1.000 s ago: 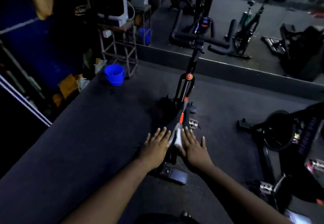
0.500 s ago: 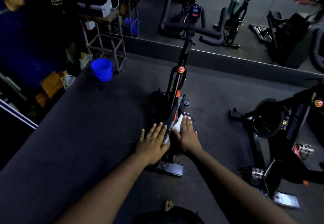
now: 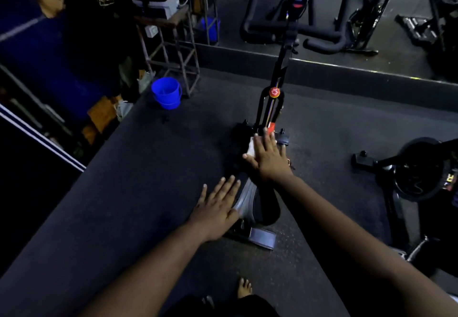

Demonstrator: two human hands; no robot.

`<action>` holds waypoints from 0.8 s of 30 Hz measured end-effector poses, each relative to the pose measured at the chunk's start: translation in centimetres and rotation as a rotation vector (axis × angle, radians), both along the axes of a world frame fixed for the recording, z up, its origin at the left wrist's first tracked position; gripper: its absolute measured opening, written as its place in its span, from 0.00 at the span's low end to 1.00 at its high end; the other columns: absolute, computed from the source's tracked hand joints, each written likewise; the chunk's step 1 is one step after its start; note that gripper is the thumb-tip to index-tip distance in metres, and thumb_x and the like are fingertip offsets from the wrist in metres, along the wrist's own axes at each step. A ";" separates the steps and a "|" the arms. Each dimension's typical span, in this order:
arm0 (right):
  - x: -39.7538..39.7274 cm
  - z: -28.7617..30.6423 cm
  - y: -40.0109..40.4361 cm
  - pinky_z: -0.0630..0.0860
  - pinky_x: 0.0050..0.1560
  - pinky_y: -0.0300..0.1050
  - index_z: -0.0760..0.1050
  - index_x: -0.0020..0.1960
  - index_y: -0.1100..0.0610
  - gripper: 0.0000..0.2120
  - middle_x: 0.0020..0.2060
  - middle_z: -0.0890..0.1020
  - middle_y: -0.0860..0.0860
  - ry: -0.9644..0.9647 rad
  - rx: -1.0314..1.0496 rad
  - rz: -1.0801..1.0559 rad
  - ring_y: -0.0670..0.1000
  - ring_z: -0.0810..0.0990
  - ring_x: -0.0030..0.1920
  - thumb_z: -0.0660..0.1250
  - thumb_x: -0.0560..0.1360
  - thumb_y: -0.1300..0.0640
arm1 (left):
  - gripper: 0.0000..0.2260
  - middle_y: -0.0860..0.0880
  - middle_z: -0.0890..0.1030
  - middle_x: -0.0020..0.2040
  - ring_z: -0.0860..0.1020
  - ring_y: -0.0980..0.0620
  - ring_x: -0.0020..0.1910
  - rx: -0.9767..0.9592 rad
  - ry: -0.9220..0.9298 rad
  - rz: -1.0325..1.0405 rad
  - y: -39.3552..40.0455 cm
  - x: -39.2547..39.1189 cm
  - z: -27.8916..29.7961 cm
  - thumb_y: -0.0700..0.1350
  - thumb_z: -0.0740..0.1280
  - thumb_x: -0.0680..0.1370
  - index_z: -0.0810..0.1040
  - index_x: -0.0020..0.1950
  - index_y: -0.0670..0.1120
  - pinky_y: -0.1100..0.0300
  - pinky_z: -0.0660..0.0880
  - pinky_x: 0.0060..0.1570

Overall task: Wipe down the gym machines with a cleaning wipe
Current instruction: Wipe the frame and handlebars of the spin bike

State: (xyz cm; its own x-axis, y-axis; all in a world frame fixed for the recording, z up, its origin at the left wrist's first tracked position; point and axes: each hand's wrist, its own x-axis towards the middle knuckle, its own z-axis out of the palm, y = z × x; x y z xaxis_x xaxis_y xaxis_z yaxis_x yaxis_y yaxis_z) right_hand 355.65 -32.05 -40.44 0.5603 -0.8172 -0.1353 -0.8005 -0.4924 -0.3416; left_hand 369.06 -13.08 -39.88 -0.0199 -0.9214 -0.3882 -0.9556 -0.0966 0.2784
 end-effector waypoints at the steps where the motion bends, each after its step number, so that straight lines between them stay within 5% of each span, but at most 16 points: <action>1: 0.1 0.2 0.7 0.39 0.77 0.67 0.46 0.83 0.51 0.44 0.82 0.37 0.50 0.062 -0.038 0.063 0.53 0.32 0.80 0.40 0.75 0.25 | 0.33 0.58 0.29 0.79 0.30 0.57 0.78 -0.001 0.000 -0.004 0.0 0.1 -0.2 0.60 0.43 0.80 0.32 0.81 0.53 0.44 0.32 0.78; 4: -0.7 0.3 4.7 0.39 0.77 0.69 0.49 0.83 0.51 0.55 0.82 0.42 0.48 0.103 -0.070 0.253 0.51 0.33 0.80 0.26 0.67 0.21 | 0.37 0.54 0.29 0.79 0.30 0.57 0.78 -0.066 0.009 0.005 0.4 0.4 -1.1 0.65 0.34 0.73 0.28 0.78 0.50 0.44 0.34 0.78; 7: -1.9 0.5 6.4 0.36 0.75 0.71 0.43 0.83 0.48 0.50 0.82 0.42 0.47 0.188 -0.080 0.350 0.48 0.34 0.80 0.29 0.69 0.22 | 0.42 0.54 0.27 0.78 0.31 0.58 0.79 -0.170 0.103 0.100 1.4 0.9 -2.4 0.74 0.33 0.72 0.24 0.75 0.49 0.44 0.35 0.78; 10: -1.2 1.0 5.1 0.30 0.72 0.73 0.41 0.83 0.48 0.51 0.82 0.40 0.47 0.229 -0.118 0.223 0.48 0.35 0.80 0.32 0.68 0.20 | 0.47 0.54 0.27 0.79 0.32 0.58 0.79 -0.199 0.143 0.130 1.7 2.2 -2.8 0.80 0.30 0.67 0.21 0.74 0.51 0.45 0.33 0.78; 14: 1.4 1.1 7.6 0.31 0.71 0.73 0.45 0.83 0.50 0.55 0.82 0.42 0.48 0.290 -0.074 0.104 0.50 0.35 0.80 0.37 0.65 0.18 | 0.58 0.52 0.27 0.78 0.34 0.56 0.79 -0.194 0.187 0.039 1.0 5.0 -2.0 0.85 0.44 0.61 0.22 0.74 0.50 0.46 0.34 0.77; 18: 1.0 -0.3 14.1 0.35 0.74 0.71 0.49 0.83 0.47 0.44 0.83 0.48 0.48 0.280 -0.152 0.215 0.50 0.37 0.81 0.45 0.74 0.23 | 0.67 0.56 0.23 0.75 0.26 0.59 0.76 -0.122 0.322 -0.193 0.9 8.5 -2.2 0.88 0.49 0.51 0.22 0.74 0.52 0.53 0.32 0.76; 21: -1.1 -0.8 16.4 0.36 0.76 0.68 0.44 0.82 0.43 0.37 0.82 0.46 0.46 0.271 -0.205 0.213 0.50 0.42 0.82 0.43 0.79 0.27 | 0.67 0.58 0.21 0.74 0.27 0.61 0.76 -0.072 0.410 -0.305 0.6 10.0 -2.4 0.87 0.55 0.52 0.22 0.73 0.54 0.56 0.32 0.76; 24: -0.6 0.2 16.0 0.39 0.75 0.73 0.44 0.83 0.42 0.36 0.82 0.44 0.46 0.283 -0.154 -0.060 0.49 0.39 0.81 0.35 0.79 0.30 | 0.68 0.57 0.25 0.77 0.31 0.58 0.79 -0.073 0.462 -0.331 -0.2 10.3 -2.0 0.88 0.54 0.52 0.25 0.76 0.53 0.54 0.35 0.77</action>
State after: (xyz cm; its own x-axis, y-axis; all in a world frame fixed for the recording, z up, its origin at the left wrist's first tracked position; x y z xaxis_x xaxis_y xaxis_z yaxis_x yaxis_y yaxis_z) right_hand 355.01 -16.03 -40.21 0.4679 -0.8708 -0.1510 -0.8825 -0.4696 -0.0263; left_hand 379.33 -13.23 -41.89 -0.4644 -0.8612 -0.2066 -0.7094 0.2220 0.6689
